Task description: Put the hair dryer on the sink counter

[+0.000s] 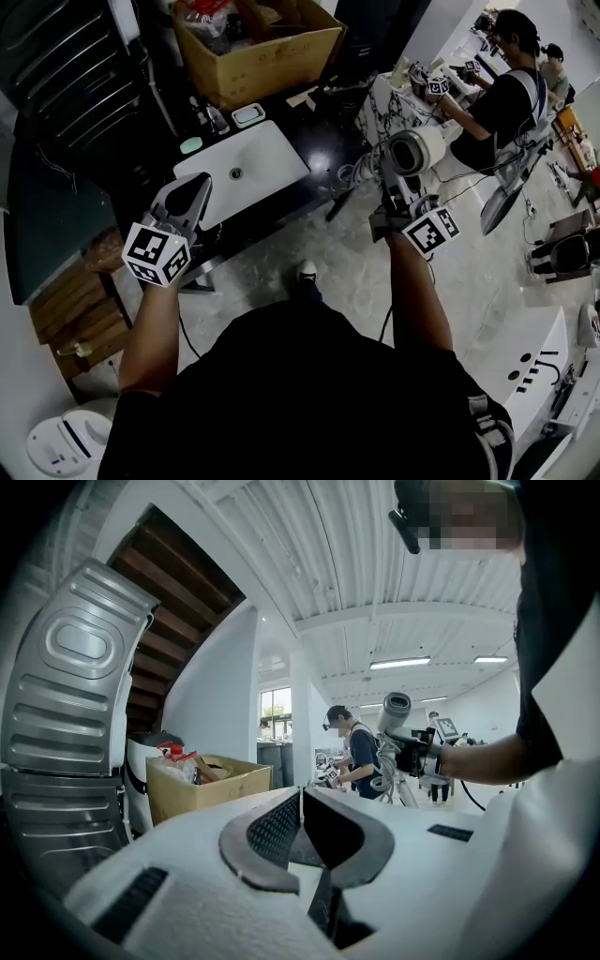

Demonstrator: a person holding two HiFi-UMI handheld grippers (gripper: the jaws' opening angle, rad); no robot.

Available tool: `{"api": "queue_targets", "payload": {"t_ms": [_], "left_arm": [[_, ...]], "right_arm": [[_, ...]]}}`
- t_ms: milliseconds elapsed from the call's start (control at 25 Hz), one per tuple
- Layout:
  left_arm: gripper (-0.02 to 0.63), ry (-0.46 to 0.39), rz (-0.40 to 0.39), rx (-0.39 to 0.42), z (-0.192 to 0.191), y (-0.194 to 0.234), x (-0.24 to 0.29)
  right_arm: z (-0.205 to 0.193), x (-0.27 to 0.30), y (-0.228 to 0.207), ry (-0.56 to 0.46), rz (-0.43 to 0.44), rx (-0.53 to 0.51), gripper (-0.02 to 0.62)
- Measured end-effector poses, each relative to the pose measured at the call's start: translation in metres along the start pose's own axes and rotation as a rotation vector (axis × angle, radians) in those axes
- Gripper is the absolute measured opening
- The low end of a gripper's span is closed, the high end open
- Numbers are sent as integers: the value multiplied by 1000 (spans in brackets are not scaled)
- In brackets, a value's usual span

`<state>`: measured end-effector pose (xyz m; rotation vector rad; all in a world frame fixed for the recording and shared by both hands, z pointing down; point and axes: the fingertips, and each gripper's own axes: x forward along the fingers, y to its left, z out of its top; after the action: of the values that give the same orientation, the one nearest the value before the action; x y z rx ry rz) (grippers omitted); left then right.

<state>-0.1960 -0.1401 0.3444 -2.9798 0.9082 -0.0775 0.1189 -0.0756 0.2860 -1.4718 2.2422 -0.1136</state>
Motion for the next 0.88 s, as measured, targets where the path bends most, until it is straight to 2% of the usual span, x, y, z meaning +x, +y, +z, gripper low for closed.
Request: {"api": "queue_targets", "payload": {"t_ms": [880], "left_arm": [[23, 74, 47, -36, -18, 44, 150]], "right_arm": [[-16, 91, -161, 74, -2, 70, 166]]}}
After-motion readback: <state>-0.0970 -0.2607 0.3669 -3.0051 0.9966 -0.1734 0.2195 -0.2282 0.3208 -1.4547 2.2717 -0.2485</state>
